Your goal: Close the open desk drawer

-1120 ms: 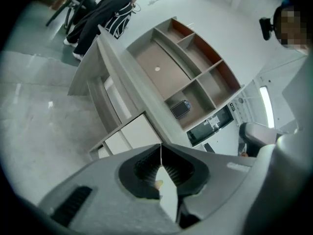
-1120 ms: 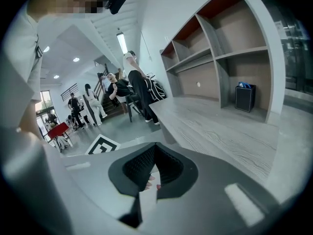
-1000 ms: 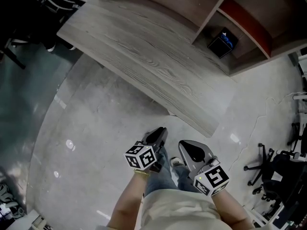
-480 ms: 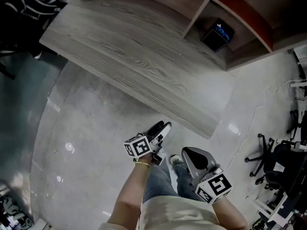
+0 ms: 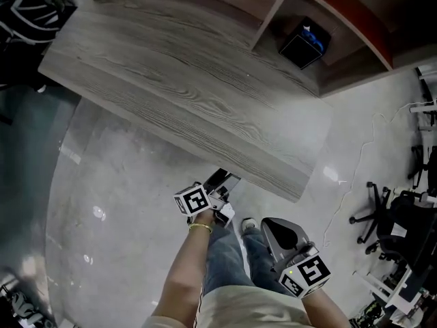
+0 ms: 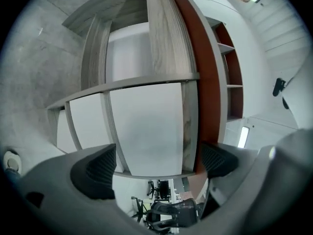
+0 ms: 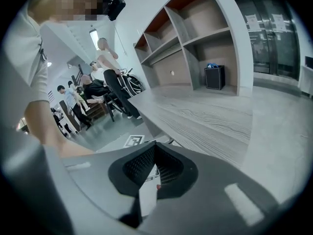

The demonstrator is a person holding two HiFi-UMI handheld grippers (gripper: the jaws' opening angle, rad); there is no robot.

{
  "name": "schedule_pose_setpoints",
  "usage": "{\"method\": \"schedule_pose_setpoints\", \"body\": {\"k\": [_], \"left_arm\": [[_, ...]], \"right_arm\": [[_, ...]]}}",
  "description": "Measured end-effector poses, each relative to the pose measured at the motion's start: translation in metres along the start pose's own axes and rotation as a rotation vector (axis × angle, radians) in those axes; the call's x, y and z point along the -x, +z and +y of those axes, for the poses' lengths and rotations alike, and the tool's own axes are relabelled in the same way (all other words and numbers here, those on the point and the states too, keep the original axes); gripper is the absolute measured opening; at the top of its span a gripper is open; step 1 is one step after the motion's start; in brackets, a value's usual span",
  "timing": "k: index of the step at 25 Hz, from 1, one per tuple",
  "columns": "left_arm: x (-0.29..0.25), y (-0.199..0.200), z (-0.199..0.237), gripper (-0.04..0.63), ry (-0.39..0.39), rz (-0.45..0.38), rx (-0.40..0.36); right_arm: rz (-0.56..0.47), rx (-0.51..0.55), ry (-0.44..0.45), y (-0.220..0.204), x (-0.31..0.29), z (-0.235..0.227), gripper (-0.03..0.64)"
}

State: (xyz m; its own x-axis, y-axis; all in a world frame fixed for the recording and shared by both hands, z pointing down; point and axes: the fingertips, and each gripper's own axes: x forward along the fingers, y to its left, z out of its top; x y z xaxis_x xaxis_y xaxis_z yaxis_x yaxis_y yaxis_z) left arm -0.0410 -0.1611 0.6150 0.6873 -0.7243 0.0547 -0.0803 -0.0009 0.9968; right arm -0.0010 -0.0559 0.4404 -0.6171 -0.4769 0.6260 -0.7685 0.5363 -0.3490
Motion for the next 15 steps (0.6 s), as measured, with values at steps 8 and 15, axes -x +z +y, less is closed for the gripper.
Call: {"method": "schedule_pose_setpoints", "body": {"k": [8,15], "left_arm": [[-0.026,0.002,0.004,0.603,-0.081,0.039,0.050],[-0.030,0.005,0.022,0.604,-0.022,0.018,0.145]], "right_arm": [[0.016,-0.035,-0.020,-0.011,-0.003,-0.007,0.006],[0.018,-0.055,-0.038,-0.015,0.000,-0.015,0.006]]}}
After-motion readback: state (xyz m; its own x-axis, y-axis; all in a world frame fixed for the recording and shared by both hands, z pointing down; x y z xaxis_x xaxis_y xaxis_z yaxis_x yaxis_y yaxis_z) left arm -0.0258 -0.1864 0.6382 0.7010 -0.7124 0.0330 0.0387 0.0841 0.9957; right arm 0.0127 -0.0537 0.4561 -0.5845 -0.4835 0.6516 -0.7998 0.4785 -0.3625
